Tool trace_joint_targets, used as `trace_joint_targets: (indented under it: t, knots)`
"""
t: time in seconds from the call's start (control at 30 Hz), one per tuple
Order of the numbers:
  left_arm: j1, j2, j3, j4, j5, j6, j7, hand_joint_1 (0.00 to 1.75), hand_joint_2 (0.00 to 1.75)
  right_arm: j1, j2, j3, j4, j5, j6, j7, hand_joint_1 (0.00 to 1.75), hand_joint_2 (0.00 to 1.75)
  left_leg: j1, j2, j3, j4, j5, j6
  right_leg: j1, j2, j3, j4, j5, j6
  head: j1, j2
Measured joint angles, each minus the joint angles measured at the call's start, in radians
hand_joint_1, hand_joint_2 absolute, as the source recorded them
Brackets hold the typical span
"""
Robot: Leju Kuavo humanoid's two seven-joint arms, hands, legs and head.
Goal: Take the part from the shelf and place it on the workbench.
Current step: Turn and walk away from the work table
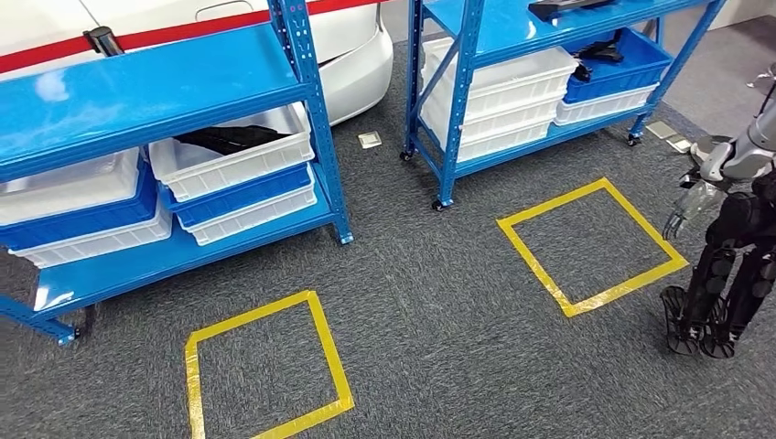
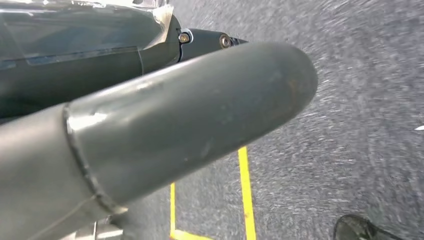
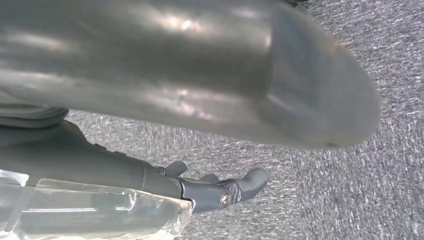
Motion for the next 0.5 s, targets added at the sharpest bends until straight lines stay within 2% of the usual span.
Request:
trace_joint_targets:
  t: [0.03, 0.07, 0.13, 0.2, 0.27, 0.33, 0.4, 0.47, 0.5]
  knots:
    - [0.002, 0.000, 0.000, 0.000, 0.000, 0.000, 0.001, 0.00, 0.00, 0.000, 0.000, -0.003, 0.000, -0.001, -0.001, 0.000, 0.00, 0.00, 0.000, 0.004, 0.013, -0.029, 0.025, 0.002, 0.001, -0.009, 0.002, 0.000, -0.002, 0.000, 0.000, 0.000]
    - [0.003, 0.000, 0.000, 0.000, 0.000, 0.000, 0.001, 0.00, 0.00, 0.000, 0.000, -0.005, -0.001, -0.001, -0.003, 0.000, 0.00, 0.00, -0.001, 0.013, 0.045, -0.091, 0.060, 0.005, 0.001, -0.018, 0.005, 0.000, -0.004, 0.000, 0.000, 0.000]
    - [0.002, 0.000, 0.000, 0.001, 0.001, 0.000, 0.002, 0.00, 0.00, 0.000, 0.001, -0.006, -0.001, -0.001, -0.005, -0.001, 0.00, 0.00, -0.006, 0.049, 0.113, -0.221, 0.109, 0.017, 0.006, -0.032, 0.010, 0.000, -0.009, 0.006, 0.001, 0.000]
    - [0.001, 0.000, 0.000, 0.001, 0.004, 0.000, 0.002, 0.00, 0.00, 0.001, 0.002, -0.007, -0.002, -0.001, -0.006, -0.002, 0.00, 0.00, -0.013, 0.066, 0.138, -0.272, 0.117, 0.026, 0.011, -0.046, 0.015, -0.001, -0.015, 0.016, 0.002, 0.000]
    - [0.005, -0.001, 0.001, 0.002, 0.009, 0.000, 0.002, 0.00, 0.00, 0.000, 0.002, -0.008, -0.003, -0.001, -0.006, -0.003, 0.00, 0.00, -0.013, 0.047, 0.140, -0.279, 0.121, 0.035, 0.012, -0.057, 0.021, -0.003, -0.018, 0.027, 0.002, 0.000]
    - [0.008, -0.004, 0.002, 0.003, 0.012, -0.001, 0.003, 0.00, 0.00, 0.000, 0.003, -0.008, -0.004, 0.000, -0.006, -0.004, 0.00, 0.00, -0.009, 0.030, 0.148, -0.294, 0.132, 0.046, 0.011, -0.027, 0.011, 0.026, -0.037, 0.033, 0.005, 0.000]
    - [0.008, -0.008, 0.002, 0.004, 0.012, -0.001, 0.004, 0.00, 0.00, 0.003, 0.002, -0.008, -0.005, 0.000, -0.006, -0.004, 0.00, 0.00, -0.006, 0.011, 0.152, -0.302, 0.137, 0.053, 0.008, 0.019, -0.041, 0.135, -0.087, 0.029, 0.009, 0.000]
    - [0.009, -0.009, 0.003, 0.004, 0.012, -0.001, 0.004, 0.00, 0.00, 0.008, 0.002, -0.009, -0.005, 0.000, -0.006, -0.004, 0.00, 0.00, -0.007, -0.013, 0.150, -0.301, 0.137, 0.055, 0.007, 0.032, -0.107, 0.260, -0.132, 0.029, 0.011, 0.000]
    - [0.009, -0.010, 0.003, 0.004, 0.013, -0.001, 0.004, 0.00, 0.00, 0.009, 0.002, -0.009, -0.005, 0.000, -0.006, -0.004, 0.00, 0.00, -0.007, -0.025, 0.151, -0.301, 0.137, 0.054, 0.007, 0.034, -0.121, 0.281, -0.132, 0.034, 0.011, 0.000]
